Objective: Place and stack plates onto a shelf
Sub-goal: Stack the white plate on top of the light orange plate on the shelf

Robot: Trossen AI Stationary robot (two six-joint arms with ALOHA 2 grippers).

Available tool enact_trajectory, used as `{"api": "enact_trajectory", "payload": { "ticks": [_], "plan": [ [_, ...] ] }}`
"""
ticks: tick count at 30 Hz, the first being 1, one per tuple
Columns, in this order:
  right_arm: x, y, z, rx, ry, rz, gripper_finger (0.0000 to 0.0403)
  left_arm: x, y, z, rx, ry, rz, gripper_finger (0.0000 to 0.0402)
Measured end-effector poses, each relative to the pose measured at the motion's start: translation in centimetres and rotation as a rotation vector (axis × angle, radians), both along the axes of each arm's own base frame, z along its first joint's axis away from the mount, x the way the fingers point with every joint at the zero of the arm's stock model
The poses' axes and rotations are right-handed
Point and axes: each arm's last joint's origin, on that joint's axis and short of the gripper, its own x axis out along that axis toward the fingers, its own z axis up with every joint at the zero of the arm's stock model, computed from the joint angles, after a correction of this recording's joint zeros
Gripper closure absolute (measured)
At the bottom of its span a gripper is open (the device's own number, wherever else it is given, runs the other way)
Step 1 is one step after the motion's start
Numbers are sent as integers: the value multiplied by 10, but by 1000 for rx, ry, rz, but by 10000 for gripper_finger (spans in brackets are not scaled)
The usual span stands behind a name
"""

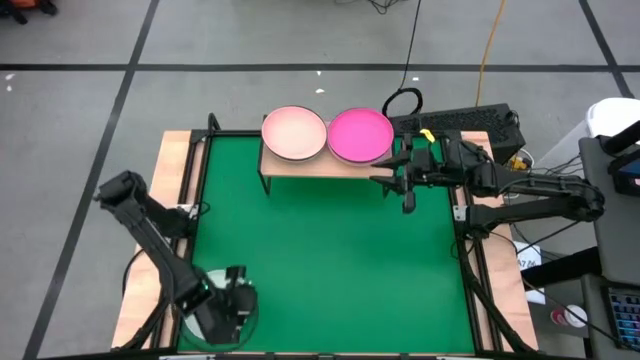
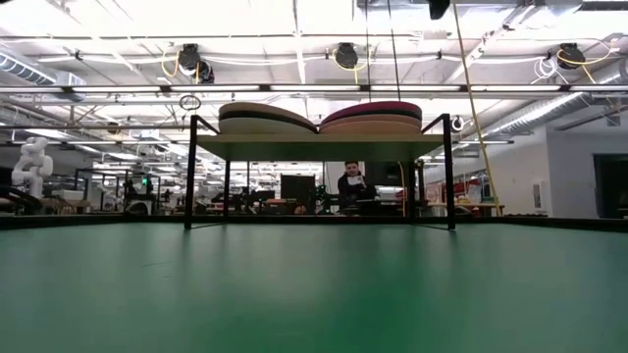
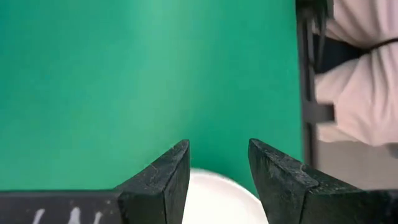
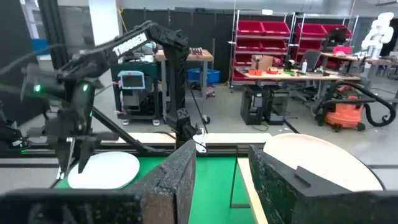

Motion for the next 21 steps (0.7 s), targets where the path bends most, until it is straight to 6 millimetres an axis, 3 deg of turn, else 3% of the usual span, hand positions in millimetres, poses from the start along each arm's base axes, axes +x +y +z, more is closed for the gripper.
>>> {"api": "enact_trajectory", "payload": {
  "ticks": [6, 11, 16, 21],
  "plan": [
    [2, 4, 1, -3, -17, 22, 273, -9, -29, -27, -103, 112, 128, 233],
    [3, 7, 2, -7, -32, 38, 273, -7, -47, -53, -155, 257, 199, 272],
    [5, 10, 1, -5, -24, 54, 273, -3, -58, -60, -167, 384, 261, 314],
    [7, 15, -1, -4, -15, 77, 273, -3, -59, -61, -171, 408, 328, 320]
  ]
}}
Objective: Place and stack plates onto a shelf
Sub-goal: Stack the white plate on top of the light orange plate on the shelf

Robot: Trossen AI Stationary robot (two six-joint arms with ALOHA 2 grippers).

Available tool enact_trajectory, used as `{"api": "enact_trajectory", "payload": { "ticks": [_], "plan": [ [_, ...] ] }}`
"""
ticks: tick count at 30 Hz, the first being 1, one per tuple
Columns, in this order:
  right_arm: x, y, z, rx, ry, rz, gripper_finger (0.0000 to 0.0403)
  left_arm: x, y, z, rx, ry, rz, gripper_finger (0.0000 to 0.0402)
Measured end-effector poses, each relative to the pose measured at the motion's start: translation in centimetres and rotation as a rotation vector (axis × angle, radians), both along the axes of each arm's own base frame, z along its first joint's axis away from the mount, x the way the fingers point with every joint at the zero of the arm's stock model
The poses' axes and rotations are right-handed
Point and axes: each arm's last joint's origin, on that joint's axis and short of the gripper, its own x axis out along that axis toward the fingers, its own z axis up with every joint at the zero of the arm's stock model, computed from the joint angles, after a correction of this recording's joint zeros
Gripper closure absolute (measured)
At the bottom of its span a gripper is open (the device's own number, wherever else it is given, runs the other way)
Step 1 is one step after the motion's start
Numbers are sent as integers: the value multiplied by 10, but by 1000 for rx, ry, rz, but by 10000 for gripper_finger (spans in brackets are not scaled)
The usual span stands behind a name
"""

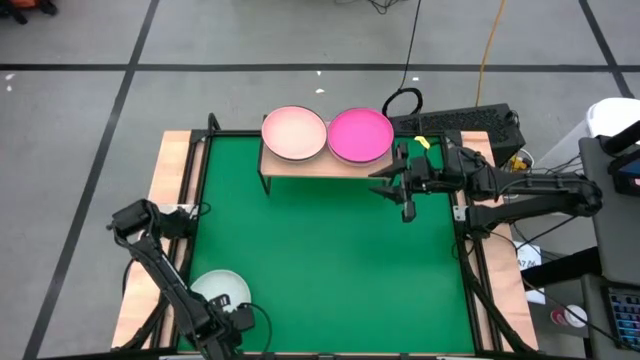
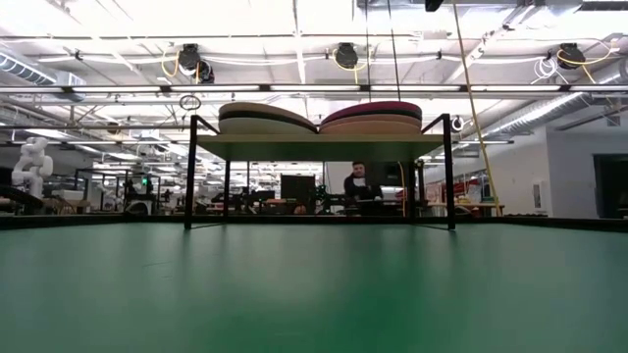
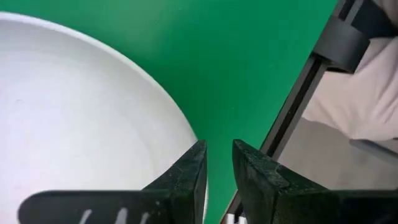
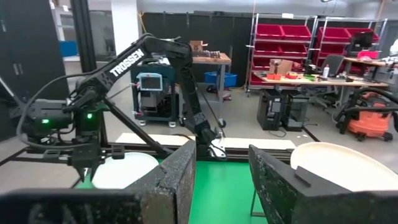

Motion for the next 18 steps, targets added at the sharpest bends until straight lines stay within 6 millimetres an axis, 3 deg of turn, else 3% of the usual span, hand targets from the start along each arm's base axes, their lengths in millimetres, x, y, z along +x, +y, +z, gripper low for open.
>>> {"api": "enact_trajectory", "payload": {
  "ticks": [18],
  "plan": [
    [3, 4, -2, 0, 11, 21, 273, -5, 7, -23, 63, 48, 65, 321]
  ]
}}
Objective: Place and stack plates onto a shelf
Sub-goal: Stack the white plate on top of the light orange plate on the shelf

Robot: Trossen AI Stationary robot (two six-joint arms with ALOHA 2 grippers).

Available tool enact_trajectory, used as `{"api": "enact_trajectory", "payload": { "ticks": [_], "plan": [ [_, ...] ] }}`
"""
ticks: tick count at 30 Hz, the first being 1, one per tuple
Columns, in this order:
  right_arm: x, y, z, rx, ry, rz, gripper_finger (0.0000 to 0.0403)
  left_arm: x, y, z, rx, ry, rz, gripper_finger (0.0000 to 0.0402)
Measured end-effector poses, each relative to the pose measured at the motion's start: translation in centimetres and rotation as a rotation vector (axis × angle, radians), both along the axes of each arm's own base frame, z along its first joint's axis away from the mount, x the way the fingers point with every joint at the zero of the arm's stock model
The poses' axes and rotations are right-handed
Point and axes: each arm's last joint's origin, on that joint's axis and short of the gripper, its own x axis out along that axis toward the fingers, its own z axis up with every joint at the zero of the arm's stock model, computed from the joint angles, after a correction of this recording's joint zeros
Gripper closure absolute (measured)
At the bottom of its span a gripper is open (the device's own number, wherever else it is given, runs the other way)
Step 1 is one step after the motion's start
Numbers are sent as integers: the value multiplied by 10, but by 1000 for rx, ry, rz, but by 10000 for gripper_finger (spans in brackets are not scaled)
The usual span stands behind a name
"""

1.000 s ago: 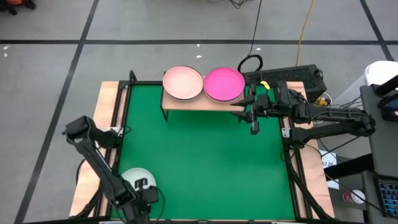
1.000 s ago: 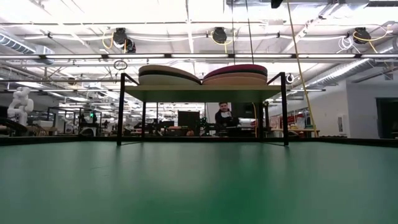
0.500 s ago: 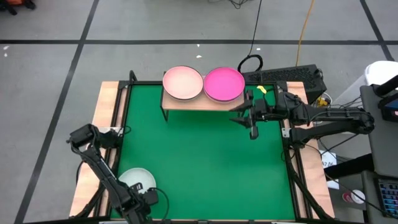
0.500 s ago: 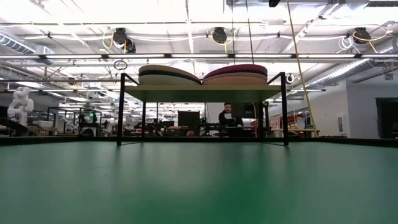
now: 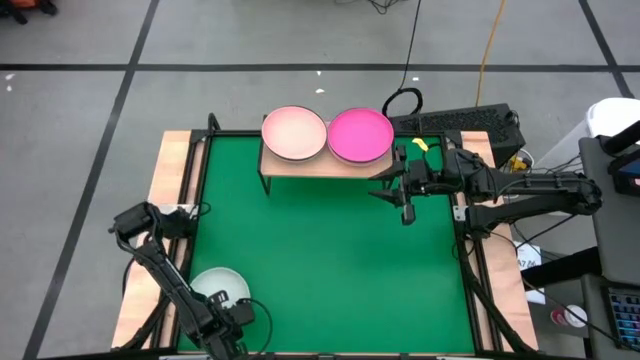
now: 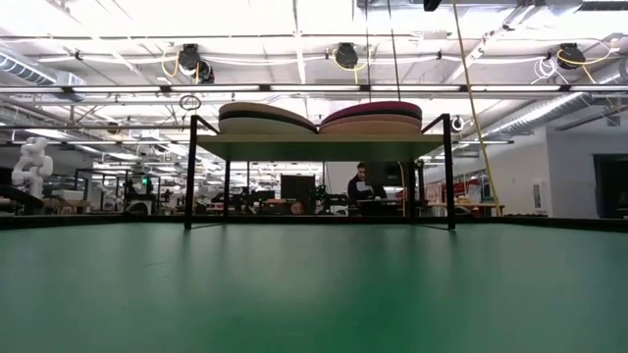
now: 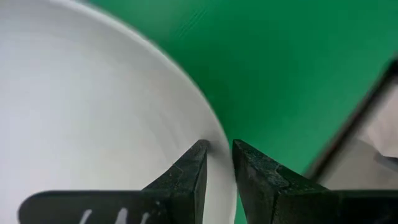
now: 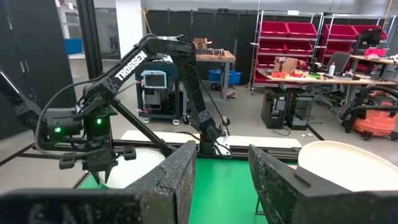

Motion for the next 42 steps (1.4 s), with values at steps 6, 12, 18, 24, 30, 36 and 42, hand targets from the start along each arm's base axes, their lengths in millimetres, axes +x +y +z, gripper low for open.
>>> {"api": "enact_trajectory", "payload": {
  "ticks": [6, 12, 18, 24, 30, 36, 42],
  "plan": [
    [0, 0, 0, 6, 1, 0, 273, 3, -6, -20, 13, 41, -123, 320],
    [0, 1, -1, 9, 7, 4, 273, 4, -8, -11, 32, 15, -225, 351],
    [0, 1, -4, 30, 8, 4, 273, 4, -2, 8, 151, 12, -294, 392],
    [1, 1, -17, 33, 43, 4, 273, 9, 9, 40, 326, 34, -359, 393],
    [1, 1, -22, 34, 59, 4, 273, 25, 28, 78, 553, 19, -454, 393],
    [1, 1, -22, 34, 59, 4, 273, 49, 57, 107, 790, -35, -717, 394],
    [1, 1, -23, 49, 66, 7, 273, 82, 121, 126, 899, 79, -835, 394]
  ]
}}
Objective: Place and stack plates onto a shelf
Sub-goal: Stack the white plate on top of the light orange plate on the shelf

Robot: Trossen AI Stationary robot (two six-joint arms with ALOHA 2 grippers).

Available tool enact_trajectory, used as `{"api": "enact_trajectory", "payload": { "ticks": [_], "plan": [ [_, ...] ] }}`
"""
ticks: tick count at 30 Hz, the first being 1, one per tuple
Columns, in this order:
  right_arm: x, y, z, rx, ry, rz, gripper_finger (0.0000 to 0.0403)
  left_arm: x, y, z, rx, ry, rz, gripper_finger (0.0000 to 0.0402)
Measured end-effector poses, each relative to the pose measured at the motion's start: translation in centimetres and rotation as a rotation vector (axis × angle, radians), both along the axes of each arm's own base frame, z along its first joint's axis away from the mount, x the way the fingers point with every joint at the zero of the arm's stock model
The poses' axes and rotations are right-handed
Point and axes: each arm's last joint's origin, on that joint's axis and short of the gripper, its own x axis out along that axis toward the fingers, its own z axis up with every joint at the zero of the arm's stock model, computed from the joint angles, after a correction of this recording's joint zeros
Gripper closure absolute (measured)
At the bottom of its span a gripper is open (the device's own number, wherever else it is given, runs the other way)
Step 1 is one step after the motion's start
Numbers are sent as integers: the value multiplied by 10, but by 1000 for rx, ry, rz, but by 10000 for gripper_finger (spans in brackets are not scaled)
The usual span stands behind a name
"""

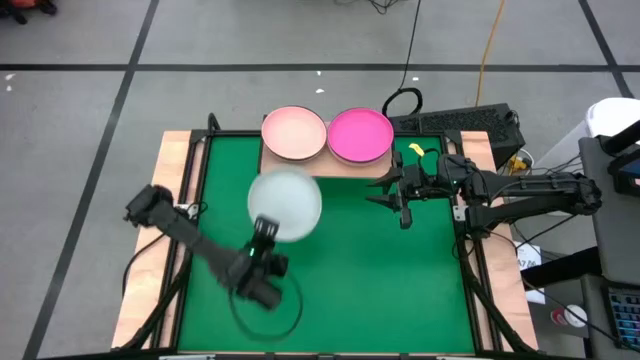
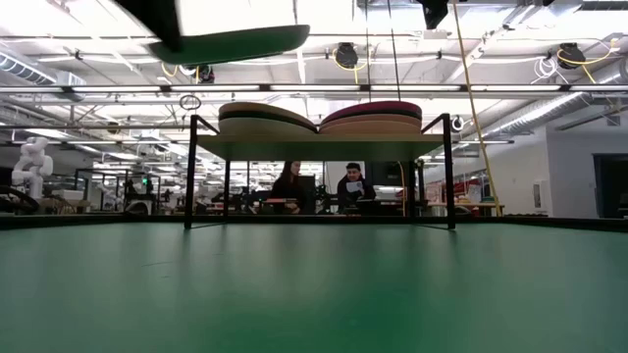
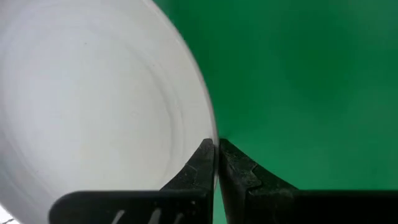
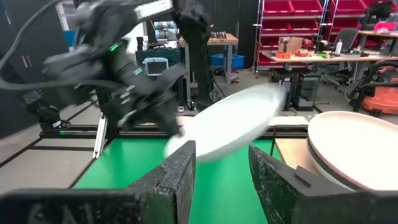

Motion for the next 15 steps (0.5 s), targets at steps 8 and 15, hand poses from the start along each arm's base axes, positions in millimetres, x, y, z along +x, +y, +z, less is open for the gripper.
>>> {"api": "enact_trajectory", "payload": {
  "ticks": [8, 15],
  "plan": [
    [0, 0, -1, 4, 13, 3, 273, 9, 106, 46, 37, -10, 98, 394],
    [0, 0, -1, -7, 11, 4, 273, 15, 181, 69, -111, -68, 46, 388]
  ]
}}
